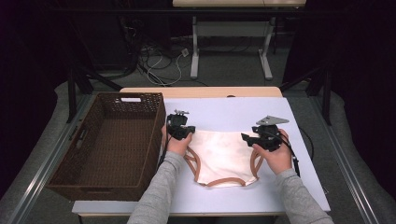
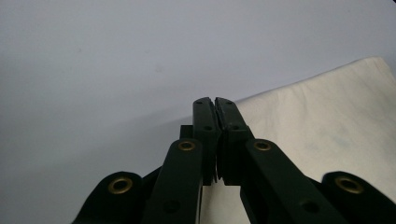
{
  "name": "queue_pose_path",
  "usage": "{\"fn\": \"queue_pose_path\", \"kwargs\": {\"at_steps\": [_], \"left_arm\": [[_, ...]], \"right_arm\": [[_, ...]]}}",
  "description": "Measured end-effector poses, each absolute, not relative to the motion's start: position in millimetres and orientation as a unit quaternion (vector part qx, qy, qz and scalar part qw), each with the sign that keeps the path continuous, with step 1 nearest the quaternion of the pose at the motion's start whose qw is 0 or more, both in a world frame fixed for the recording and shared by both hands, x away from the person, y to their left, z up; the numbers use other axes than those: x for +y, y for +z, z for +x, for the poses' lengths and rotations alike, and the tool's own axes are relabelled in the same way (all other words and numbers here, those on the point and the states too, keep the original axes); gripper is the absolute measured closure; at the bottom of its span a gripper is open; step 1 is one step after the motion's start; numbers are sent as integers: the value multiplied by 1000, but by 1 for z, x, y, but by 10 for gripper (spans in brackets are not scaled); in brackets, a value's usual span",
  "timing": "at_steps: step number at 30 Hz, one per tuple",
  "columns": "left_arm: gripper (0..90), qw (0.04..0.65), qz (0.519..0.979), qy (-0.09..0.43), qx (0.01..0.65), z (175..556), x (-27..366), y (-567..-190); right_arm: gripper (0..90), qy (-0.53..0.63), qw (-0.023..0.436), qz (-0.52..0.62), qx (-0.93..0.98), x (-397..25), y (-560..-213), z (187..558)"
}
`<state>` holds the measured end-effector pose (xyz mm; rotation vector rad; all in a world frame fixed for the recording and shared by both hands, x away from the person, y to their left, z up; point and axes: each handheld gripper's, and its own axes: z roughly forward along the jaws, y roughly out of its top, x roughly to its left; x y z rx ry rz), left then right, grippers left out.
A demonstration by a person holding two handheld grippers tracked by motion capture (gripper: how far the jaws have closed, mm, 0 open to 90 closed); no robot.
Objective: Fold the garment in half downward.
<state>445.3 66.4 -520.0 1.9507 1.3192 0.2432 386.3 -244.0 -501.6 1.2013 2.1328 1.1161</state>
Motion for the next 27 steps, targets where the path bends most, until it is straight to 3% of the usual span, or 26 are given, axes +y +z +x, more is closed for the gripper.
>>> {"fn": "queue_pose_path", "kwargs": {"at_steps": [11,22,27], "left_arm": [[882,379,763,93,515,444,67,-518],[881,380,764,92,514,443,67,-518],[881,381,764,90,513,443,68,-519]], "right_arm": [[386,408,222,401,790,-232,-503,367],[164,433,203,390,787,-220,-503,352],[114,448,181,373,792,-216,-503,347]]}}
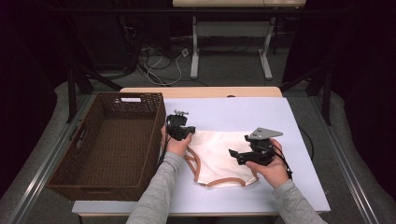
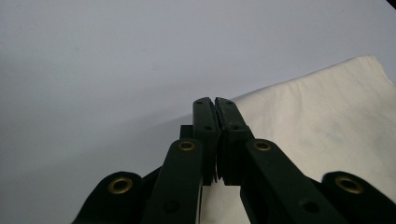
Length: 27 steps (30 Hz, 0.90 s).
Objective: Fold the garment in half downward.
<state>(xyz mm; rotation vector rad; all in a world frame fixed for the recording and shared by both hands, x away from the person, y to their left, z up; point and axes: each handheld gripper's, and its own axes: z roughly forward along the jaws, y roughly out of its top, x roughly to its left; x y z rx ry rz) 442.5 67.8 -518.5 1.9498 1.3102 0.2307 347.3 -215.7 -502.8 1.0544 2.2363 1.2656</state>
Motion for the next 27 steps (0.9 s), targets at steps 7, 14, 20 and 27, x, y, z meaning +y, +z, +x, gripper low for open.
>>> {"fn": "queue_pose_path", "kwargs": {"at_steps": [7,14,20,27], "left_arm": [[881,383,763,89,514,443,68,-518],[881,382,763,90,513,442,68,-517],[881,382,763,90,513,442,68,-518],[881,382,764,91,513,442,68,-517]], "right_arm": [[84,452,165,377,791,-208,-503,346],[89,444,170,384,791,-204,-506,344],[111,440,174,383,793,-202,-509,343],[141,429,180,369,804,-197,-512,341]]}}
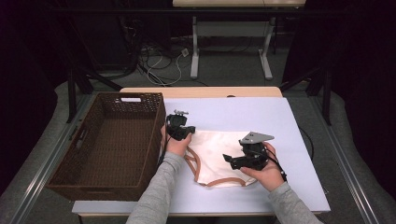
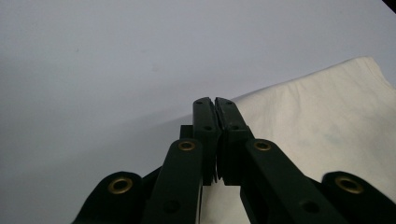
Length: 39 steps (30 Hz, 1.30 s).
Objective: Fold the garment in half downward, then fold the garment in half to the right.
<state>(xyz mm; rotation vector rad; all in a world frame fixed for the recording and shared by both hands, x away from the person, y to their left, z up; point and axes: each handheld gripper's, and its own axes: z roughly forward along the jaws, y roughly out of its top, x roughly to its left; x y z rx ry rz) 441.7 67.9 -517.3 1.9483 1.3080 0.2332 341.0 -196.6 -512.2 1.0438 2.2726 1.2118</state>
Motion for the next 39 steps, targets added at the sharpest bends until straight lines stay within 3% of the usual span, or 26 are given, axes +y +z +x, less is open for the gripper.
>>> {"fn": "queue_pose_path", "kwargs": {"at_steps": [17,23,29,39], "left_arm": [[881,386,763,90,511,442,68,-517],[882,391,761,85,511,443,69,-516],[882,396,754,84,518,444,73,-515],[882,385,760,91,516,442,70,-514]], "right_arm": [[199,420,182,334,824,-175,-517,329],[256,426,182,322,826,-167,-518,328],[409,431,174,303,832,-160,-522,324],[444,412,165,246,862,-144,-530,309]]}}
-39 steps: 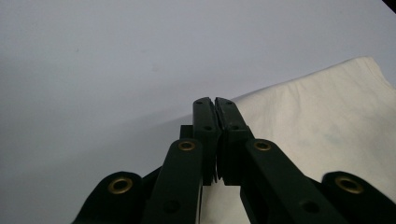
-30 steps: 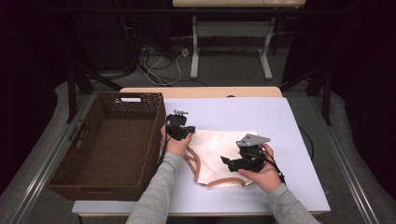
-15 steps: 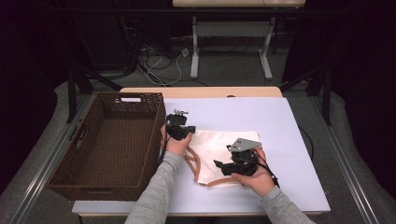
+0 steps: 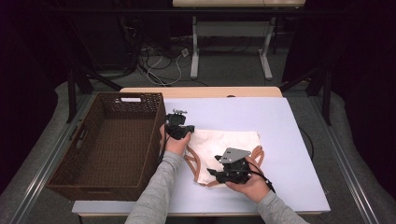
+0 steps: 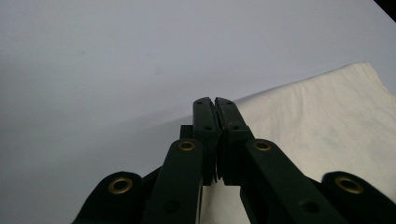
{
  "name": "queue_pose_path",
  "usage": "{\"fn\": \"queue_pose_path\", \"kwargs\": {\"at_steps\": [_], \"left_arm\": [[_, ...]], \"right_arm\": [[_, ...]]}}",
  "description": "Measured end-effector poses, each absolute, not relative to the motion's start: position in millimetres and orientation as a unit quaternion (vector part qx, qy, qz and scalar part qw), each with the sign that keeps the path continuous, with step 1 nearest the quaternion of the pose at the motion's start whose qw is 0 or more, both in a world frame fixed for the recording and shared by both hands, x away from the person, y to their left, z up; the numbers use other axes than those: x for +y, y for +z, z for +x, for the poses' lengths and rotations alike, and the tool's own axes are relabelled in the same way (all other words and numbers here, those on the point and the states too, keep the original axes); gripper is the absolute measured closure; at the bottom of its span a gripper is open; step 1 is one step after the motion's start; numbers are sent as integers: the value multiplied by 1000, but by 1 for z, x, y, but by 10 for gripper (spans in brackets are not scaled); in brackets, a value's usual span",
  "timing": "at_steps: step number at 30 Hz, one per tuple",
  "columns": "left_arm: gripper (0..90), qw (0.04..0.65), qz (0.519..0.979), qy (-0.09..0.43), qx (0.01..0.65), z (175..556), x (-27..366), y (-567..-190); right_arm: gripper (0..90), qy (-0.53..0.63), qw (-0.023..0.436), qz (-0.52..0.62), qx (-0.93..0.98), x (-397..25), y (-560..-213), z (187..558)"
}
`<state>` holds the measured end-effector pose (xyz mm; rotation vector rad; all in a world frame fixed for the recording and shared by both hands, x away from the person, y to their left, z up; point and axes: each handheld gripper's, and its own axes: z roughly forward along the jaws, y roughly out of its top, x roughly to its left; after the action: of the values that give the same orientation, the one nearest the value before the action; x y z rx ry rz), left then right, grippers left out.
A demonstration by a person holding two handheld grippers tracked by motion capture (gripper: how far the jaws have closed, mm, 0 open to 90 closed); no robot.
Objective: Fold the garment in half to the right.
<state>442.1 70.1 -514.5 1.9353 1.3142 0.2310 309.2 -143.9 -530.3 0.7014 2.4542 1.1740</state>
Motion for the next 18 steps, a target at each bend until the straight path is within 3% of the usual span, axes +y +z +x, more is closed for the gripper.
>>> {"fn": "queue_pose_path", "kwargs": {"at_steps": [7,18], "left_arm": [[881,383,761,90,517,442,70,-515],[882,378,764,91,515,441,69,-516]], "right_arm": [[518,407,122,248,870,-135,-540,302],[632,387,109,227,887,-113,-547,290]]}}
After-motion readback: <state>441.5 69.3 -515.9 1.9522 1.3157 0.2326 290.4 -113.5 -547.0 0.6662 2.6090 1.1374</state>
